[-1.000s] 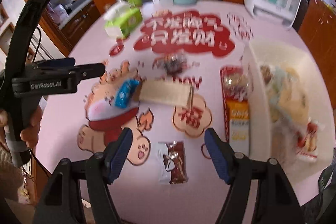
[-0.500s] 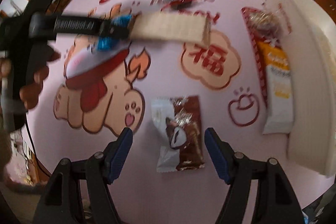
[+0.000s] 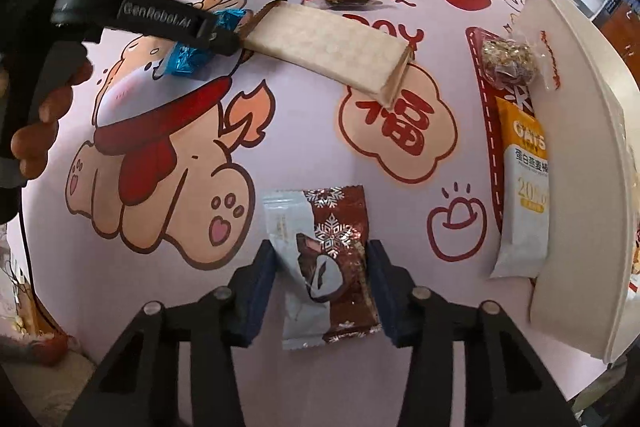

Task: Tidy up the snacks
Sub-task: 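Grasp the blue-wrapped snack with left gripper while right grasps brown chocolate packet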

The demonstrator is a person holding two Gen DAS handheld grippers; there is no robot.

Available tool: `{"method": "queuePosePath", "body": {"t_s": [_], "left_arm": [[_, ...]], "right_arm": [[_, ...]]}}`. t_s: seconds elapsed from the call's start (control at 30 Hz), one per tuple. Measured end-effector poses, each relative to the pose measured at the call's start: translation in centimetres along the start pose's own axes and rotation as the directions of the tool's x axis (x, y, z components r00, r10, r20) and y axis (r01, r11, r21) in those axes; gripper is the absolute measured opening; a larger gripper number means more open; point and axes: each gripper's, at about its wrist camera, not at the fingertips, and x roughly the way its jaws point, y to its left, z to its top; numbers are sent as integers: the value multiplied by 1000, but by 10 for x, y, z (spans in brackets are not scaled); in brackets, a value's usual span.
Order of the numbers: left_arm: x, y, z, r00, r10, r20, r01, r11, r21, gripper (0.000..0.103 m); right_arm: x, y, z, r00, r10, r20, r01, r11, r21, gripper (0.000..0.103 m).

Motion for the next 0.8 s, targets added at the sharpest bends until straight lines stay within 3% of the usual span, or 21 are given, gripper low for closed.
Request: {"method": "queuePosePath", "body": {"t_s": [0.03,0.07,0.23,0.4,0.63,0.8], "left_arm": [[-1,-2,0,1000,15,7,-16,1000,16,38],[-2,-3,0,1000,21,10,-21,1000,24,31],[-6,0,-7,1000,16,11,-16,1000,-11,28],[-25,3,-34,1000,0,12,1,999,-43,28],[-72,-12,-57,998,-15,65,14,1000,3,28],[-113,-32,-53,990,-40,136,36,999,33,28]], "right_arm": [[-1,-2,-1,1000,1,3,-1,1000,5,40],[0,-3,0,1000,-2,6,2,1000,7,38],[-4,-4,-1,1000,18,20,-19,999,34,35],[-9,-3,-1,998,54,31,-56,997,51,33],[-34,-1,-1,995,51,91,-55,997,49,33],[-63,-9,3,986,39,159,-53,995,81,33]]}}
